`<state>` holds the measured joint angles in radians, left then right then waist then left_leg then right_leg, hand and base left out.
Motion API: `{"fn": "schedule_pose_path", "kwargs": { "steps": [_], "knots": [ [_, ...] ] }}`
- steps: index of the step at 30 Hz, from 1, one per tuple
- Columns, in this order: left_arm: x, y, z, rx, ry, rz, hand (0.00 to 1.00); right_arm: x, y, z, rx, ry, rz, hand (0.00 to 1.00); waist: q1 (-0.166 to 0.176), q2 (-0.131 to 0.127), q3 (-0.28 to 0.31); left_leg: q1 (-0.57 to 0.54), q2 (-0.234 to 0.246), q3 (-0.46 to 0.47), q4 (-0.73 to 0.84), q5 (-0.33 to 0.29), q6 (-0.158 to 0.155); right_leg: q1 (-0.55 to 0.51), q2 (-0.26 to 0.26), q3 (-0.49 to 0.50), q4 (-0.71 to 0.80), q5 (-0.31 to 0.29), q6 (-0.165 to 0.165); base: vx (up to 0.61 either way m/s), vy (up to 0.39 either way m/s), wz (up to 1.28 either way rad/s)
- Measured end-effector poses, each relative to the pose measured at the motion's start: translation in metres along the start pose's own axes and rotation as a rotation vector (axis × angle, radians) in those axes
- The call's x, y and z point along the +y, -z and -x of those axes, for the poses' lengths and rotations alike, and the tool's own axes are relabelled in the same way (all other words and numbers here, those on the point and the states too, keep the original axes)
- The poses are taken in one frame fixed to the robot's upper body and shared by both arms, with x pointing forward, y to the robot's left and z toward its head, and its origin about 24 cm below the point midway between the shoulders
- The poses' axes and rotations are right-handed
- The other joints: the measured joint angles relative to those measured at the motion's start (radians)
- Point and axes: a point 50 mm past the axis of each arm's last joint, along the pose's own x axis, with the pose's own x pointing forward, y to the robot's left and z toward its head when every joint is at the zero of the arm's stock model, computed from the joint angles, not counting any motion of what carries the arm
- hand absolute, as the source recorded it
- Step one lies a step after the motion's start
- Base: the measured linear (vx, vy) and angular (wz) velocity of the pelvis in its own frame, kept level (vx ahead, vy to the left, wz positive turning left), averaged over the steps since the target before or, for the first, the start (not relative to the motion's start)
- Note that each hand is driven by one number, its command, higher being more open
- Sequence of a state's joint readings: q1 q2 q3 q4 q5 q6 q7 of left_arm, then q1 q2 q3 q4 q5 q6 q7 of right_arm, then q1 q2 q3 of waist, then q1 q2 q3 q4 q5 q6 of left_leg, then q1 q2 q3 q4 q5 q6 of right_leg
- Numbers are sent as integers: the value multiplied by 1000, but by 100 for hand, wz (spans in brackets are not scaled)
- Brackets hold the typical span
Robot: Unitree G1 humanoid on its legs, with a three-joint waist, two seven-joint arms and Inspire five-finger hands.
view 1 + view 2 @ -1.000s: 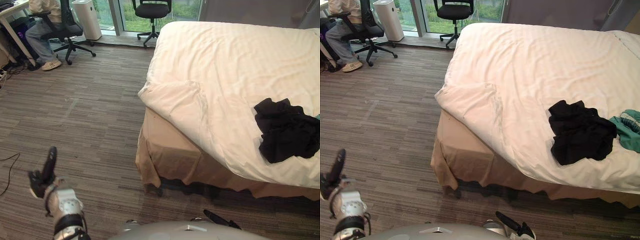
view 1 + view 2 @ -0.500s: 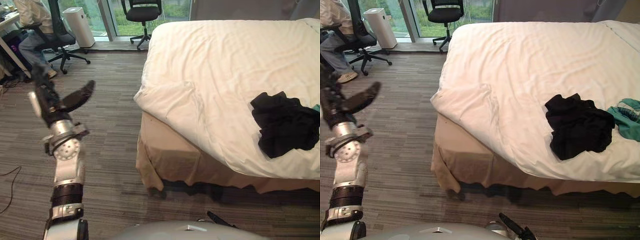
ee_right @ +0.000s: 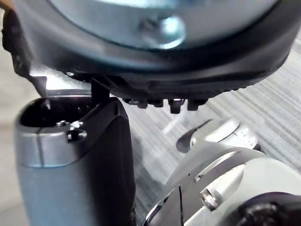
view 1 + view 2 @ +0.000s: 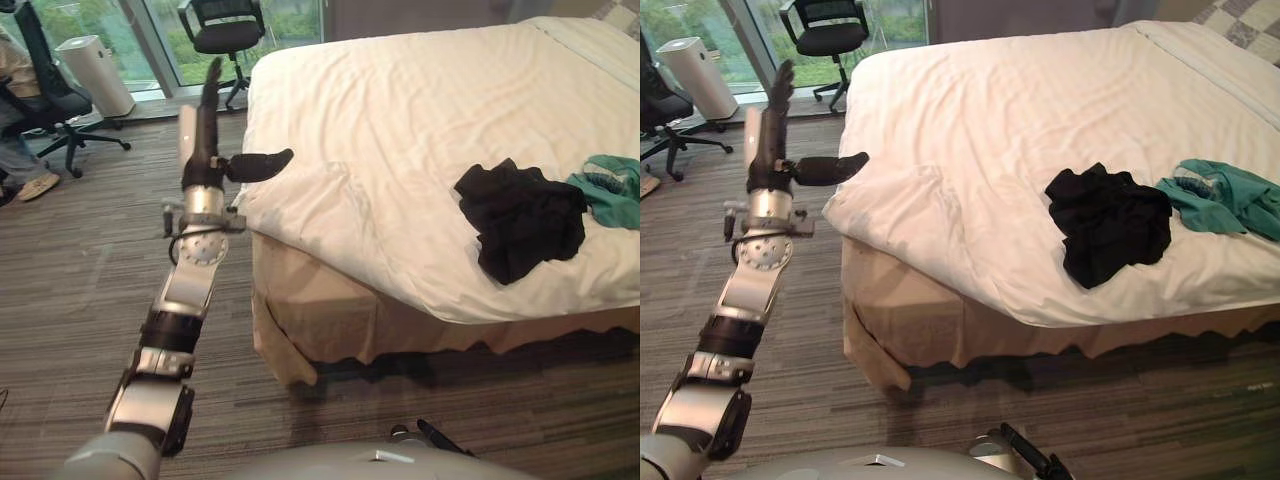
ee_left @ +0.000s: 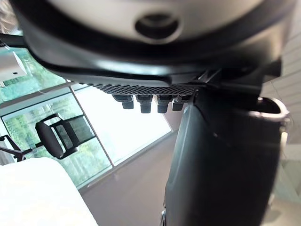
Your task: Tidy up the quilt and then pick up the clothes from the bed and put them into the laundry hamper
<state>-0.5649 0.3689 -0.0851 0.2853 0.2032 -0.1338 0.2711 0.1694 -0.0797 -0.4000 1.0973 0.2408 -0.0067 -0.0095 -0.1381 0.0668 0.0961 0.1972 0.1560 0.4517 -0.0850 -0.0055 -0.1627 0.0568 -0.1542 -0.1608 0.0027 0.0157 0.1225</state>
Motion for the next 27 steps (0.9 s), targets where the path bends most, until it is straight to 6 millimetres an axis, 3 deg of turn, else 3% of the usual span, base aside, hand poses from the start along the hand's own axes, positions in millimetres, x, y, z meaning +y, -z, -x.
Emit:
{"fn": "schedule_pose_path", "kwargs": {
  "steps": [5,10,14,20,21,27],
  "knots": [
    [-4,-18,-42,-10,53,-65,100,16,-18,-3,-53,-36,1,100,-29,-6,45,-90,-10,16,6,10,12,-107,-7,30,12,28,-5,-44,4,-11],
    [13,-47,-83,-38,27,-182,100,40,-47,-3,-148,-84,-2,100,-56,-15,159,-193,-8,25,39,17,20,-209,-10,53,10,61,-10,-56,-36,-7],
    [16,-44,-97,34,43,-263,100,50,-55,-2,-184,-99,-11,100,-62,-14,216,-212,-6,36,46,17,20,-231,-8,64,9,72,-17,1,-27,-8],
    [11,-11,-92,199,137,-302,100,58,-61,-1,-219,-121,8,100,-59,-24,250,-226,-6,52,55,15,21,-259,-15,89,22,77,-18,13,0,-5],
    [9,-10,-91,205,144,-300,0,59,-62,0,-220,-124,11,100,-56,-24,256,-226,-5,56,61,12,22,-259,-16,90,28,77,-18,0,0,0],
    [-3,-9,-89,206,194,-325,0,63,-68,0,-240,-130,21,100,-50,-25,272,-223,-4,66,84,-3,32,-259,-28,109,51,77,-17,-1,8,2]
  ]
}}
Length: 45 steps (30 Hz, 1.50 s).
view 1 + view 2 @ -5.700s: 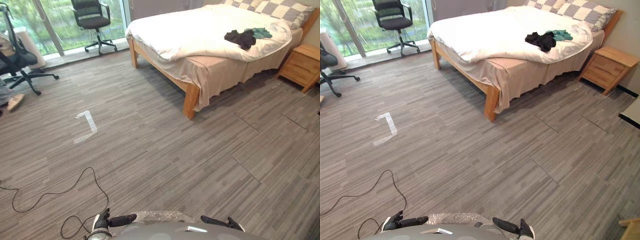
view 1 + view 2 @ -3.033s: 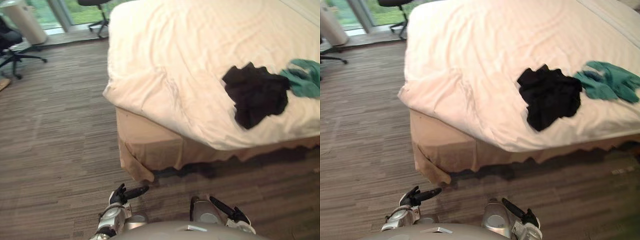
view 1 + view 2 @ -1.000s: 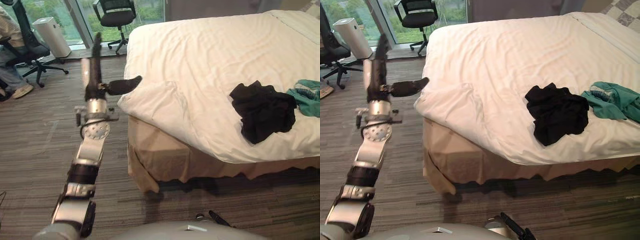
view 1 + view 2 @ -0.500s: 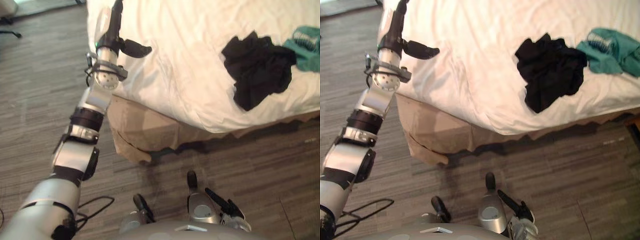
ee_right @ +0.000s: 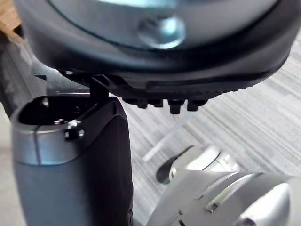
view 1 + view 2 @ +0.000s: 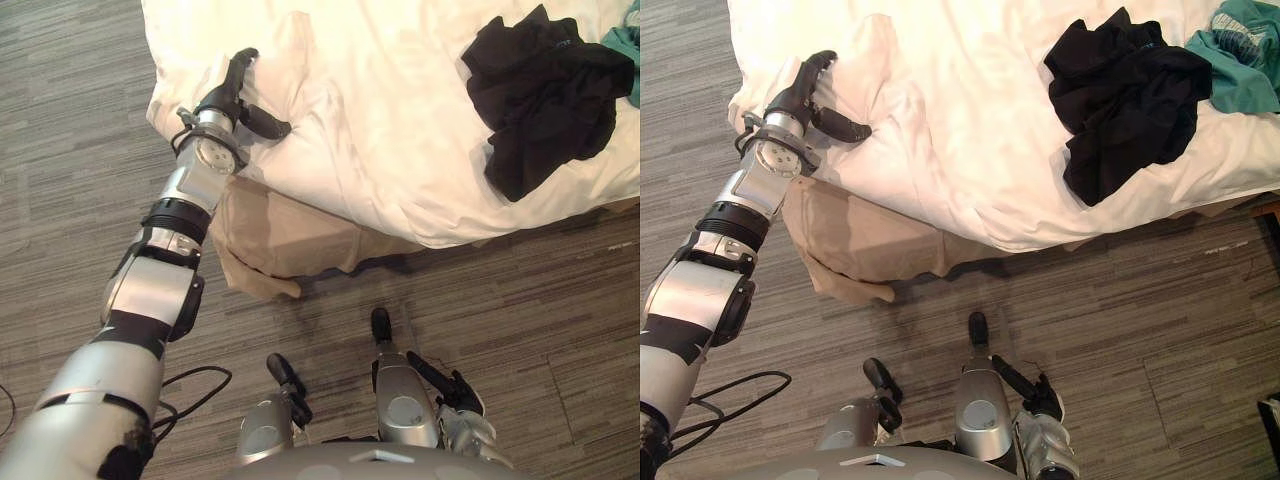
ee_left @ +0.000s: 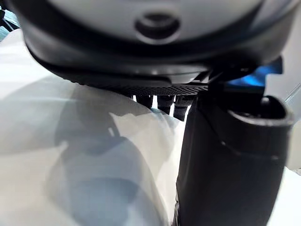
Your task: Tidy up the quilt and then pick up the clothes from the bed and put them into the laundry hamper
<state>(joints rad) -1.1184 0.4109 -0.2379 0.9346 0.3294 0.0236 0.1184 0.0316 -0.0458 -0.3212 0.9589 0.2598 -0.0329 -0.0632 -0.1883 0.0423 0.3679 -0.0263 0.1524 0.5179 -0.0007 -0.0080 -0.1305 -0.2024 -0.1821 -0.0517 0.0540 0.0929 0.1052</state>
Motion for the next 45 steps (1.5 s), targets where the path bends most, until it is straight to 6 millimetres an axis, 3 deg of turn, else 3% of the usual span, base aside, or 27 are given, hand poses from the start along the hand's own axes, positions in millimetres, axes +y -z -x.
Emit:
{"fn": "schedule_pose_path", "kwargs": {
  "steps": [5,8,13,17,23,24,28,29,31,32,33,35,36,37,39,40,43,45],
  "knots": [
    [-14,-6,2,-33,65,-84,0,-3,2,0,10,18,3,100,14,1,0,5,-1,-4,18,-6,2,15,-6,-3,0,-1,1,-8,-3,1],
    [-27,-22,12,-160,130,-175,0,-4,4,0,21,25,9,100,19,7,4,17,-1,-35,20,-7,4,48,-11,-30,-5,-6,8,-43,-17,20],
    [-51,-32,55,-382,262,-221,0,-10,7,0,35,38,8,100,26,20,-1,46,-14,-76,15,-7,4,112,-24,-74,-27,-21,30,-37,-7,23],
    [-58,-10,96,-411,326,-67,0,-17,8,0,51,41,13,100,38,38,-18,78,-23,-98,-4,-5,3,167,-26,-103,-59,-22,36,0,-12,15],
    [-52,43,150,-241,275,165,0,-29,25,5,126,40,68,100,83,28,-101,93,-20,-147,-9,-4,1,226,-19,-167,-76,-23,37,60,-11,27],
    [-51,55,158,-189,269,196,100,-31,26,5,139,39,76,100,96,16,-115,106,-20,-155,-10,-4,1,242,-19,-172,-76,-23,37,57,5,11],
    [-45,87,177,-79,234,245,100,-21,24,3,136,-10,102,100,109,-28,-150,123,-20,-167,-14,-4,1,265,-23,-202,-76,-25,33,32,0,9],
    [-46,109,182,4,222,257,100,-17,21,3,127,-33,99,100,120,-38,-165,124,-21,-171,-20,-4,1,267,-23,-218,-76,-27,29,7,0,6],
    [-48,128,185,85,214,262,100,-16,20,2,123,-39,99,100,128,-40,-166,132,-21,-173,-21,-4,2,275,-23,-220,-76,-29,27,2,0,3],
    [-51,159,194,230,195,276,100,-16,18,1,120,-42,100,100,131,-41,-167,149,-21,-173,-23,-4,1,291,-19,-223,-76,-31,24,0,0,0],
    [-51,171,198,291,177,291,100,-16,18,1,120,-44,100,100,132,-41,-167,155,-20,-173,-23,-4,1,295,-17,-224,-75,-32,23,-48,-24,-7],
    [-45,221,218,564,65,377,100,-20,17,1,118,-38,104,100,133,-48,-174,166,-17,-175,-37,-4,1,299,-11,-234,-74,-45,25,-47,-34,-7],
    [-42,236,228,656,28,398,100,-23,16,1,118,-31,107,100,133,-47,-174,172,-16,-177,-44,-3,-1,301,-9,-237,-74,-49,26,-49,-47,-2],
    [-35,263,253,844,-82,453,100,-31,15,1,120,-11,112,100,134,-49,-176,181,-17,-180,-52,0,-6,307,-9,-243,-73,-58,28,-43,-45,4],
    [-24,293,298,1088,-208,476,100,-49,19,4,139,38,105,100,150,-50,-190,189,-17,-185,-59,2,-9,315,-8,-248,-70,-69,31,-18,-31,9],
    [-17,305,330,1218,-256,476,100,-63,25,8,163,85,79,100,163,-52,-205,191,-17,-189,-61,2,-9,319,-7,-250,-70,-72,31,12,-14,12],
    [-4,316,390,1426,-311,451,100,-87,37,16,216,174,4,100,199,-61,-229,198,-19,-196,-61,3,-10,336,-10,-254,-69,-72,31,8,7,18],
    [-3,317,415,1500,-305,429,100,-91,37,17,216,191,-29,100,211,-61,-231,212,-21,-195,-62,3,-10,344,-13,-251,-67,-72,31,-61,11,3]
  ]
}}
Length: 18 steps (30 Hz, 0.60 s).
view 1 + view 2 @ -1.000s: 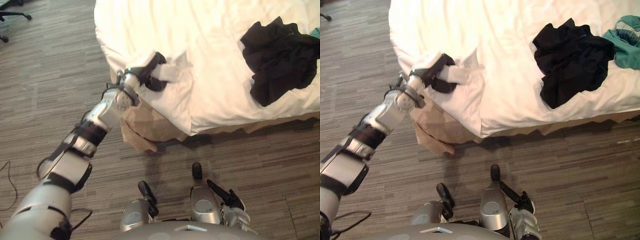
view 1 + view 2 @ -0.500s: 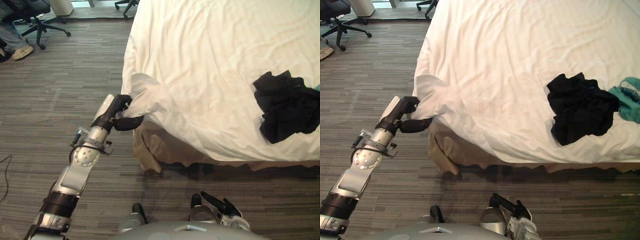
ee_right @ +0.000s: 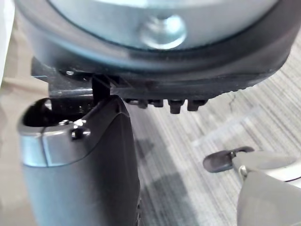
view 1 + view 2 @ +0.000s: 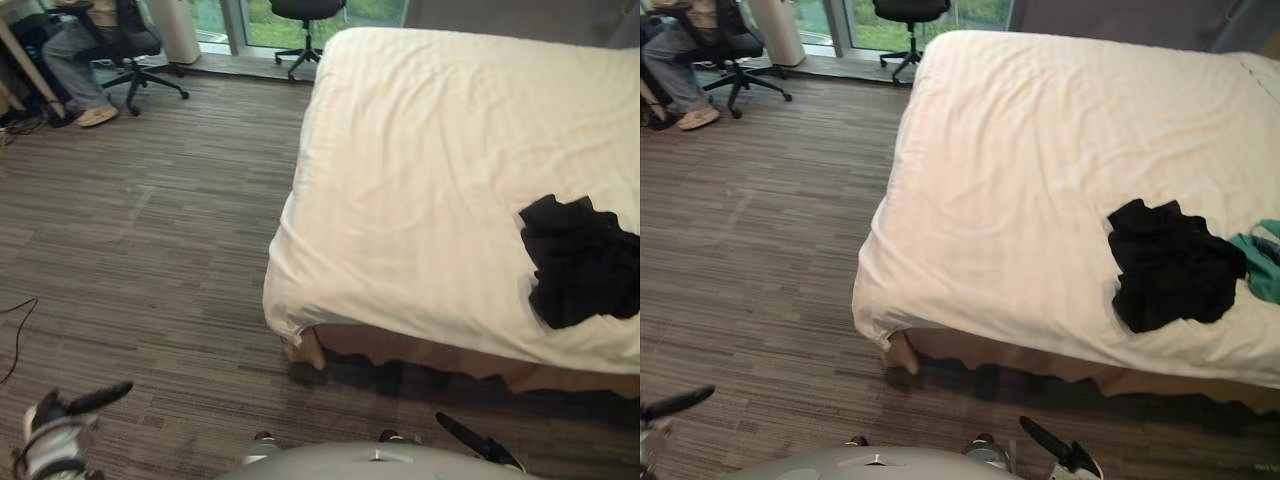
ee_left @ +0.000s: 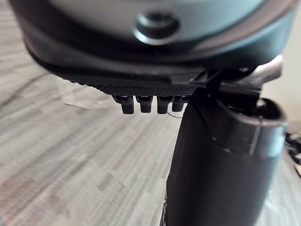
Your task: Tidy up the quilt and then pick up the clothes from the bed and put them into the laundry hamper
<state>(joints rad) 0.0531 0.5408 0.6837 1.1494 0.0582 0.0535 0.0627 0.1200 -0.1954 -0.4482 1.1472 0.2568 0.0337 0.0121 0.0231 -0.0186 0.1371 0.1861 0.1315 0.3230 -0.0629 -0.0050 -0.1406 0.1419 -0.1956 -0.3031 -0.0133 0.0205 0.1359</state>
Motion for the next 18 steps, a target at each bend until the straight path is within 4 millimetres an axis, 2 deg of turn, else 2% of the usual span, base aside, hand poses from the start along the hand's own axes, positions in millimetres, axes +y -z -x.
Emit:
{"fn": "schedule_pose_path", "kwargs": {
  "steps": [2,3,5,6,7,8,9,10,12,14,15,16,17,18],
  "knots": [
    [2,14,2,42,2,-49,100,-1,1,0,5,2,-22,100,0,-5,-23,-1,-4,2,-10,6,2,-4,-3,2,1,-1,0,-96,4,-3],
    [-5,21,3,58,21,-52,100,-2,2,0,13,8,-43,100,0,4,-34,-3,-8,4,-22,12,3,-13,-5,5,0,-3,0,-91,2,-9],
    [-24,32,7,79,72,-73,100,-5,3,0,18,22,-109,100,-5,5,-45,-3,-11,11,-25,16,6,-20,-9,12,3,-3,0,-101,5,-11],
    [-37,39,10,93,107,-83,100,-8,4,0,21,37,-142,100,-12,11,-49,-2,-14,13,-26,17,8,-21,-11,17,3,-6,-5,-97,15,-9],
    [-57,49,16,108,161,-99,100,-11,5,0,23,50,-182,100,-25,7,-56,-1,-16,15,-26,18,9,-21,-13,22,5,-6,-5,-100,24,-21],
    [-83,60,26,116,233,-120,100,-13,6,1,27,62,-227,100,-29,14,-60,-1,-16,31,-26,17,6,-36,-12,39,8,-4,-3,-68,24,-22],
    [-89,62,28,116,249,-126,100,-14,6,1,29,65,-235,100,-29,14,-61,0,-15,34,-26,16,4,-38,-12,42,10,-4,-3,-43,20,-27],
    [-108,68,36,119,306,-143,100,-17,6,1,31,83,-279,100,-33,9,-64,0,-14,40,-26,15,0,-38,-10,50,12,-2,-3,-20,12,-16],
    [-127,75,46,121,365,-160,100,-23,5,1,23,112,-328,100,-50,10,-62,5,-14,48,-26,14,-1,-39,-8,59,12,0,-3,-7,12,-20],
    [-157,80,63,104,459,-200,100,-49,-11,4,-27,191,-437,100,-64,1,-65,16,-14,77,-26,4,-4,-45,-5,88,8,5,1,4,22,-34],
    [-161,80,66,93,474,-209,100,-57,-17,4,-44,208,-454,100,-66,6,-67,15,-15,83,-26,2,-5,-49,-5,92,7,7,2,26,28,-23],
    [-169,78,70,65,503,-225,100,-72,-34,6,-91,250,-489,100,-82,11,-68,12,-16,88,-26,-1,-5,-53,-5,97,0,12,9,60,29,-20],
    [-174,76,74,37,523,-241,100,-93,-60,12,-165,297,-548,100,-97,17,-70,14,-16,93,-26,-1,-1,-54,-3,107,-7,19,13,69,26,-17],
    [-174,76,74,33,525,-242,100,-96,-66,13,-180,305,-559,100,-101,19,-71,15,-16,94,-26,-2,-1,-54,-2,110,-7,20,13,67,16,-13]
  ]
}}
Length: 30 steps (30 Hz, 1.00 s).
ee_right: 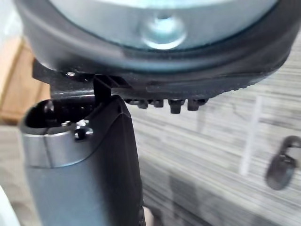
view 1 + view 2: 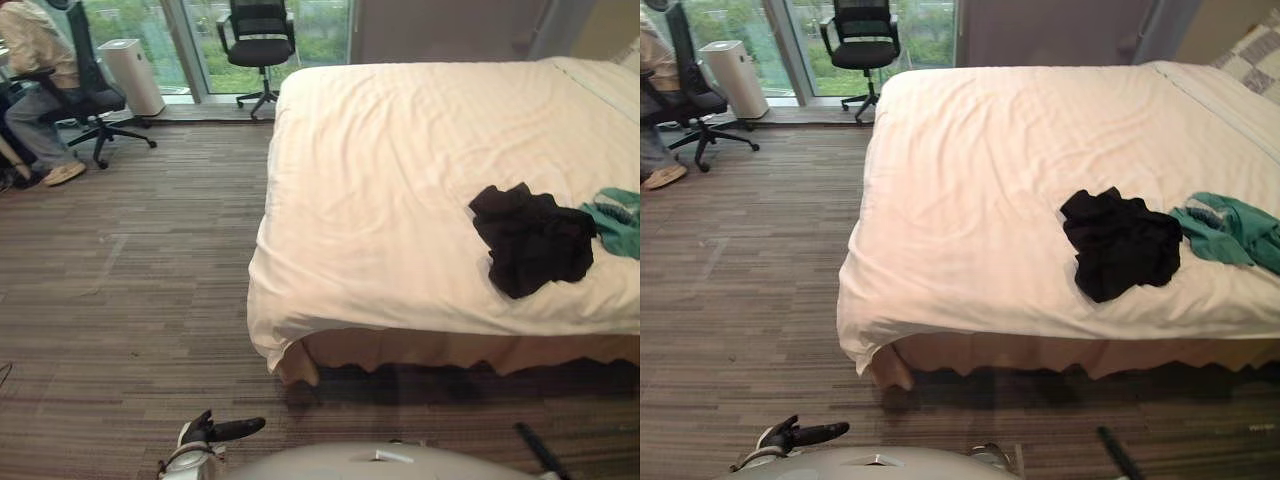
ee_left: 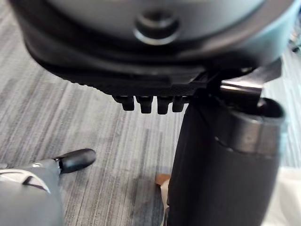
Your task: Tidy up the quilt and then pick up the clothes from the bed and put them into the laundry hamper
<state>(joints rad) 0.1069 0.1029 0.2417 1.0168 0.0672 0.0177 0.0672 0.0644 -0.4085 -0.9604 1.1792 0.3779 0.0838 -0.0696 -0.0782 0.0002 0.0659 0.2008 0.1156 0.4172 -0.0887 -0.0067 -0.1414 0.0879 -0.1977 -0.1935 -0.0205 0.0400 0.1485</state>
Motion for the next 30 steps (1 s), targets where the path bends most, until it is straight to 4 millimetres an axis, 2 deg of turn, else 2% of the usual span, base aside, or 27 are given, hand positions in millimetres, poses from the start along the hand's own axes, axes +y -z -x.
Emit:
{"fn": "schedule_pose_path", "kwargs": {
  "steps": [2,3,4,5,7,8,9,10,11,13,14,15,16,17,19,20,22,23,25,29,30],
  "knots": [
    [-4,-3,1,-29,5,-4,100,0,-68,1,-158,20,-76,100,-25,3,-2,2,2,5,1,-2,0,-1,3,7,0,2,0,78,11,-6],
    [-4,-2,1,-28,4,-5,100,2,-86,3,-197,19,-92,100,-32,3,-2,2,2,6,3,-3,0,-1,4,7,1,2,0,81,11,-5],
    [-6,-2,1,-29,10,-17,100,10,-131,11,-298,1,-115,100,-42,1,-1,4,2,9,3,-6,1,-2,4,10,1,3,1,45,14,-14],
    [-8,1,2,-26,23,-49,100,24,-188,30,-426,-29,-88,100,-57,-1,1,12,2,20,3,-14,-2,-4,6,23,1,3,1,32,16,-19],
    [-10,4,3,-22,34,-67,100,30,-227,49,-523,-30,1,100,-61,1,-2,15,3,32,3,-23,-4,-12,8,36,0,2,1,2,6,-21],
    [-13,4,4,-32,39,-65,100,41,-247,63,-652,-41,138,100,-63,11,-2,15,3,40,0,-25,-8,-23,10,38,-3,-3,2,8,-15,-26],
    [-13,10,5,-17,37,-61,100,57,-253,76,-811,-92,159,100,-68,-11,5,17,4,48,0,-20,-6,-25,12,43,1,-3,2,19,-22,-20],
    [-11,14,6,-5,34,-52,100,64,-252,83,-882,-120,125,0,-73,-17,6,15,8,48,2,-20,-6,-24,15,44,2,-3,2,34,-25,-11],
    [-8,13,5,-7,30,-59,100,74,-239,86,-932,-157,53,0,-83,-34,10,16,11,48,4,-20,-7,-23,18,44,2,-2,2,0,0,0],
    [-2,13,5,-5,12,-70,100,96,-193,81,-888,-196,10,0,-87,-56,5,20,17,49,5,-21,-13,-18,23,43,2,-1,1,12,-16,0],
    [-2,14,5,-4,10,-69,100,100,-185,79,-865,-210,35,0,-88,-56,4,23,16,49,5,-23,-13,-16,22,43,2,0,0,37,-10,0],
    [-2,14,5,-2,11,-67,100,106,-173,78,-844,-222,100,0,-87,-51,2,26,17,50,5,-27,-11,-15,17,43,3,0,-1,0,0,0],
    [-3,17,6,4,10,-64,100,116,-166,82,-846,-254,118,0,-86,-38,1,24,13,50,5,-32,-9,-15,13,41,4,0,-1,0,0,0],
    [-4,17,6,5,7,-60,100,122,-164,86,-859,-267,132,0,-86,-36,2,24,11,49,5,-34,-8,-15,10,40,4,0,-1,0,0,0],
    [-8,18,7,8,2,-42,100,148,-157,105,-935,-316,197,0,-79,-16,9,17,8,40,29,-49,-5,-7,1,32,5,0,0,-2,6,8],
    [-9,17,7,5,4,-41,100,154,-155,111,-962,-329,213,0,-75,-11,10,16,8,36,34,-51,-4,-5,-1,29,5,0,0,-20,-14,12],
    [-11,15,7,-9,8,-53,100,182,-151,141,-1058,-436,232,0,-50,-4,14,14,7,19,33,-51,-2,5,-2,18,0,0,0,-33,-32,16],
    [-11,14,7,-12,7,-51,100,190,-150,150,-1079,-470,225,0,-45,-5,14,14,7,15,32,-49,-2,7,-2,12,-1,0,0,-39,-43,21],
    [-10,9,6,-34,3,-50,100,219,-151,187,-1182,-621,200,0,-22,-12,23,12,8,-6,26,-41,-1,16,-2,-2,-2,0,0,-41,-44,24],
    [-9,0,5,-73,-6,-54,100,252,-147,241,-1315,-855,176,0,4,-25,39,-2,4,-46,0,-15,4,21,-5,-35,-3,0,0,-48,-39,30],
    [-6,-5,5,-95,-16,-55,100,262,-144,255,-1338,-921,181,0,15,-36,53,-10,3,-59,0,-9,6,20,-7,-47,-3,0,0,-37,-26,33]
  ]
}}
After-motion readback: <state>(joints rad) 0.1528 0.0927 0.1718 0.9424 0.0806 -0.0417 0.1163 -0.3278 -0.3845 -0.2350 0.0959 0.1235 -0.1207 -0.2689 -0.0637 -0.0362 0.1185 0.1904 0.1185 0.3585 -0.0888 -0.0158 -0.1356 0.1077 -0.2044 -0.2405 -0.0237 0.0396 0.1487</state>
